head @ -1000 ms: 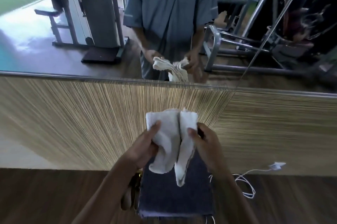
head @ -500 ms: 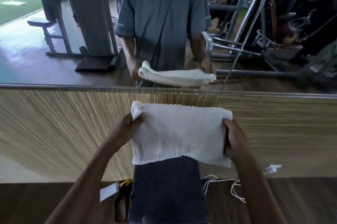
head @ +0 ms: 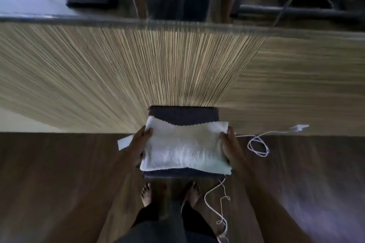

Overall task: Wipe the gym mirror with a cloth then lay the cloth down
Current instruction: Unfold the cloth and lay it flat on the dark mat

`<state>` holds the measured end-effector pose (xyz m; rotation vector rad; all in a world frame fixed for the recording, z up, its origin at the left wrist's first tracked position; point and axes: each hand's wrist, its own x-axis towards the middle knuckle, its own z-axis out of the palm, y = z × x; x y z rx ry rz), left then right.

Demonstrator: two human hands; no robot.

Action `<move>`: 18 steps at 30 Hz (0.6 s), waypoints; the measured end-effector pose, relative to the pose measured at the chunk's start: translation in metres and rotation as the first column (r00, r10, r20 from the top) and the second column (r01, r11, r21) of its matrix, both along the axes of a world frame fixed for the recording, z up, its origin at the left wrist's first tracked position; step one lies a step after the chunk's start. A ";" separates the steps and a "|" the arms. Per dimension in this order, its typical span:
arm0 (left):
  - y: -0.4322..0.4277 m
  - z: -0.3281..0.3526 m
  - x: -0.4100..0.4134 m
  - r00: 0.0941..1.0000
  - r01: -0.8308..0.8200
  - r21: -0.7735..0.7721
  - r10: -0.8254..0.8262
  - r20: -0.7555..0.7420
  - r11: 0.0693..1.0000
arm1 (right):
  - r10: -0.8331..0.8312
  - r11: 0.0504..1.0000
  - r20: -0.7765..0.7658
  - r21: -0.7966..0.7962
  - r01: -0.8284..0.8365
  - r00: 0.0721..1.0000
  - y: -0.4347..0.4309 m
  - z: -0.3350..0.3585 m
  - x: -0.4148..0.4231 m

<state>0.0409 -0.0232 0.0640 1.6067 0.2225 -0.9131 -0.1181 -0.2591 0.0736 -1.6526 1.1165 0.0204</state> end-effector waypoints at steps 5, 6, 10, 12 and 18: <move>-0.002 -0.049 0.008 0.978 0.081 0.161 -0.109 0.176 0.984 | -0.075 0.997 -0.030 0.013 0.075 0.997 -0.002 -0.052 0.011; -0.003 -0.059 0.011 0.972 0.074 0.179 -0.111 0.205 0.981 | -0.099 0.995 -0.039 -0.006 0.098 0.994 -0.005 -0.062 0.017; -0.002 -0.099 0.013 0.964 0.072 0.324 -0.149 0.219 0.943 | -0.155 0.987 -0.135 -0.058 0.148 0.979 -0.013 -0.102 0.013; 0.002 -0.105 0.000 0.952 0.086 0.430 -0.201 0.231 0.899 | -0.150 0.982 -0.111 -0.129 0.136 0.982 -0.007 -0.105 0.002; 0.030 -0.120 -0.038 0.940 0.159 0.472 -0.280 0.197 0.867 | -0.052 0.999 -0.264 -0.019 0.049 0.963 0.020 -0.111 -0.034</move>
